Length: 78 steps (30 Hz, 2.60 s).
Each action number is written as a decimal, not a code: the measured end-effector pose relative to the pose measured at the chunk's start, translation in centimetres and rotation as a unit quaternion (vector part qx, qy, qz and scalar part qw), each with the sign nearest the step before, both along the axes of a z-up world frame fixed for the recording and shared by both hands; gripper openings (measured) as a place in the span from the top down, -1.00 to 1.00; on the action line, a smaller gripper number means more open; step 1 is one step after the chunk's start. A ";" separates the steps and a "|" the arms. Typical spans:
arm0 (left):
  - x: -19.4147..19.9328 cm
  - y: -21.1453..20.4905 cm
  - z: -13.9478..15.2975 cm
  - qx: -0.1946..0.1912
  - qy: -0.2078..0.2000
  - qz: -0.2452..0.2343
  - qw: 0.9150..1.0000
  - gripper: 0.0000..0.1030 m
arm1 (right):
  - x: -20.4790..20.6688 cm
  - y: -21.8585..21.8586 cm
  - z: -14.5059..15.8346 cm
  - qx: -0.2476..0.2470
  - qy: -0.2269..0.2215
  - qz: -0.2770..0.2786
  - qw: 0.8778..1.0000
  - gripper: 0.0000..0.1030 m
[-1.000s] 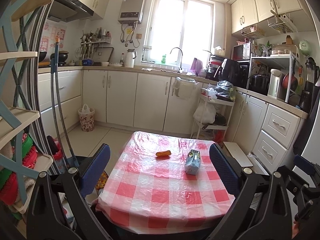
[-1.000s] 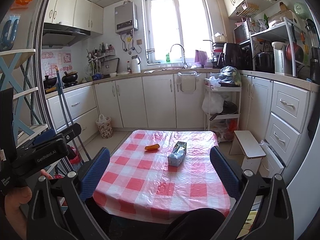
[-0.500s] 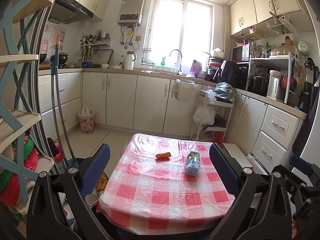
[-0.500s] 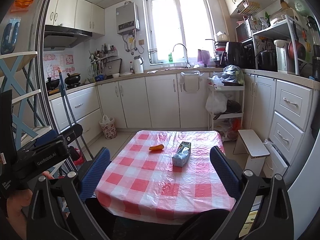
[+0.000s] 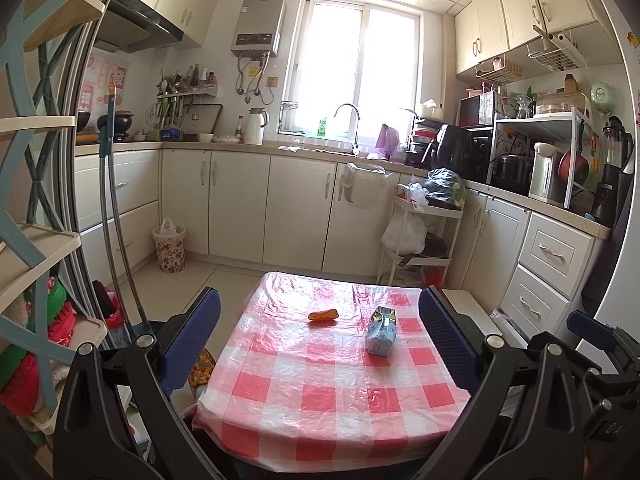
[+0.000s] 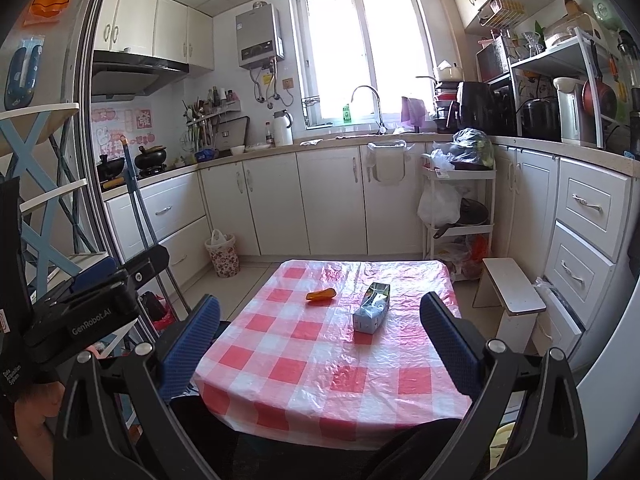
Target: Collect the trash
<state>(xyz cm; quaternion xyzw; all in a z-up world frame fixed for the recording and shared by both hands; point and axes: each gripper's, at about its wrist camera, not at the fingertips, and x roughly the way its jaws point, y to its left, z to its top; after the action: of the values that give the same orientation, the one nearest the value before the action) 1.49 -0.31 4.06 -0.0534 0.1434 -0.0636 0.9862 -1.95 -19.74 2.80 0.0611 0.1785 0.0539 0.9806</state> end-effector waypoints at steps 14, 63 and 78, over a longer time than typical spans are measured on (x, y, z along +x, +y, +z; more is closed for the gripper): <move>0.1 0.1 -0.1 -0.001 0.005 -0.002 1.000 -0.86 | 0.1 0.1 0.1 0.006 0.001 0.009 1.000 -0.86; 0.2 0.1 -0.5 0.000 0.011 -0.002 1.000 -0.86 | 0.2 0.6 -0.1 0.023 0.005 0.027 0.999 -0.86; -0.2 0.5 -1.1 0.002 0.015 -0.004 1.000 -0.86 | 0.0 1.2 0.2 0.026 0.000 0.036 0.999 -0.86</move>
<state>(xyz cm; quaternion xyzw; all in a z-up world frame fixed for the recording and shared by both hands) 1.24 0.24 2.93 -0.0520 0.1581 -0.0667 0.9838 -1.92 -18.59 3.01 0.0801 0.1795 0.0935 0.9760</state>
